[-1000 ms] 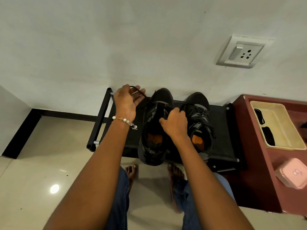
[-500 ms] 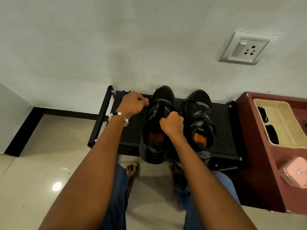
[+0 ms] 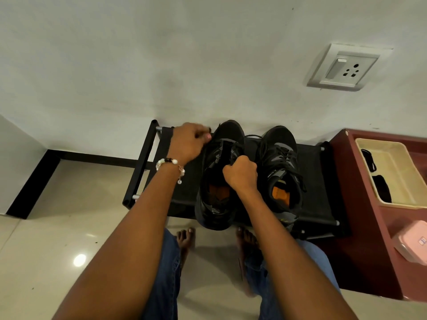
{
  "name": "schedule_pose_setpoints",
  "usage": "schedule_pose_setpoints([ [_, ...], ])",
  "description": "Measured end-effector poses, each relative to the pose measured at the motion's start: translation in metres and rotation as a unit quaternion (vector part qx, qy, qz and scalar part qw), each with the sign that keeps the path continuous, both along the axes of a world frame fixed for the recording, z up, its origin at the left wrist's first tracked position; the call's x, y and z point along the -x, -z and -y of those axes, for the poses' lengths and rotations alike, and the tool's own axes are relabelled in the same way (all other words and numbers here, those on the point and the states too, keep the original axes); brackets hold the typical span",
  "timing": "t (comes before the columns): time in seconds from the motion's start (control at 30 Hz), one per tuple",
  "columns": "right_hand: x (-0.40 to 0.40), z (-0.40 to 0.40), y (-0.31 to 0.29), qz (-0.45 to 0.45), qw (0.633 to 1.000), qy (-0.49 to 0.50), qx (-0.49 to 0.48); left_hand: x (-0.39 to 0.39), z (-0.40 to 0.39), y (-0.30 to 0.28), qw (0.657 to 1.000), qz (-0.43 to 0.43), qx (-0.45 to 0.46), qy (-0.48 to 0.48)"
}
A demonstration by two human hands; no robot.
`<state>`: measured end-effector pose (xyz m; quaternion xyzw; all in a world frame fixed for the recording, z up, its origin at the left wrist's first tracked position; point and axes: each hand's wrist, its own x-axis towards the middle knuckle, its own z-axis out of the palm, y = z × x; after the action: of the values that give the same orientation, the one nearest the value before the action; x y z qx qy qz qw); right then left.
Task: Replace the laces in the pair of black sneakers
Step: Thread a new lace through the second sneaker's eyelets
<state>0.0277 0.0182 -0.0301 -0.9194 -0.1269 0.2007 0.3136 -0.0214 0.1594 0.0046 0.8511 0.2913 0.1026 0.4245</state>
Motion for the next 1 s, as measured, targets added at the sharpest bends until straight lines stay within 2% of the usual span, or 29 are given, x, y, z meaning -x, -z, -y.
schedule_pose_setpoints([
  [0.03,0.000,0.000,0.000,0.001,1.000,0.000,0.003,0.000,0.002,0.002,0.995,-0.062,-0.066,0.047],
  [0.07,0.000,0.001,-0.001,0.002,1.000,0.000,0.006,0.000,0.004,0.002,0.988,-0.104,-0.087,0.073],
  [0.17,0.000,0.000,0.000,0.005,1.000,0.006,0.005,-0.002,0.002,0.003,0.986,-0.130,-0.081,0.070],
  [0.23,0.000,-0.001,0.001,0.005,1.000,0.012,0.005,-0.003,0.002,0.000,0.996,-0.080,-0.010,0.024],
  [0.3,0.000,-0.001,0.003,0.004,1.000,0.017,0.006,-0.002,0.003,-0.005,0.988,0.010,0.145,-0.045],
  [0.37,0.001,-0.001,0.004,0.000,1.000,0.018,0.001,-0.001,0.001,-0.011,0.948,0.108,0.283,-0.097],
  [0.4,0.001,-0.001,0.004,-0.002,1.000,0.017,-0.005,-0.001,-0.001,-0.013,0.917,0.167,0.343,-0.115],
  [0.5,0.001,0.000,0.003,-0.008,1.000,0.015,-0.016,0.001,-0.011,-0.017,0.789,0.338,0.495,-0.136],
  [0.57,0.001,0.000,0.001,-0.009,1.000,0.015,-0.013,0.004,-0.015,-0.020,0.709,0.398,0.567,-0.134],
  [0.6,0.001,0.000,0.000,-0.009,1.000,0.013,-0.011,0.005,-0.015,-0.020,0.685,0.409,0.588,-0.133],
  [0.63,0.000,0.000,0.000,-0.009,1.000,0.011,-0.009,0.004,-0.014,-0.019,0.678,0.408,0.597,-0.135],
  [0.67,0.000,0.000,-0.001,-0.008,1.000,0.009,-0.007,0.003,-0.013,-0.018,0.689,0.394,0.592,-0.140],
  [0.7,0.000,0.000,-0.001,-0.008,1.000,0.008,-0.005,0.001,-0.012,-0.017,0.720,0.370,0.567,-0.152],
  [0.73,0.000,0.000,0.000,-0.007,1.000,0.008,-0.004,-0.001,-0.010,-0.015,0.773,0.337,0.512,-0.161],
  [0.77,0.000,0.000,0.000,-0.007,1.000,0.009,-0.002,-0.002,-0.008,-0.012,0.845,0.287,0.421,-0.158],
  [0.8,0.001,-0.001,0.001,-0.007,1.000,0.012,0.000,-0.003,-0.007,-0.009,0.921,0.221,0.289,-0.141],
  [0.83,0.000,-0.001,0.002,-0.007,1.000,0.015,0.000,-0.003,-0.005,-0.005,0.973,0.150,0.137,-0.108],
  [0.87,0.000,-0.001,0.003,-0.006,1.000,0.017,0.001,-0.004,-0.003,-0.002,0.994,0.090,0.014,-0.058],
  [0.9,0.000,-0.002,0.003,-0.007,1.000,0.018,0.001,-0.005,-0.001,0.000,0.998,0.038,-0.057,-0.006],
  [1.0,0.000,-0.003,0.003,-0.008,0.999,0.032,-0.006,-0.007,0.001,0.006,0.989,-0.089,-0.088,0.073],
])
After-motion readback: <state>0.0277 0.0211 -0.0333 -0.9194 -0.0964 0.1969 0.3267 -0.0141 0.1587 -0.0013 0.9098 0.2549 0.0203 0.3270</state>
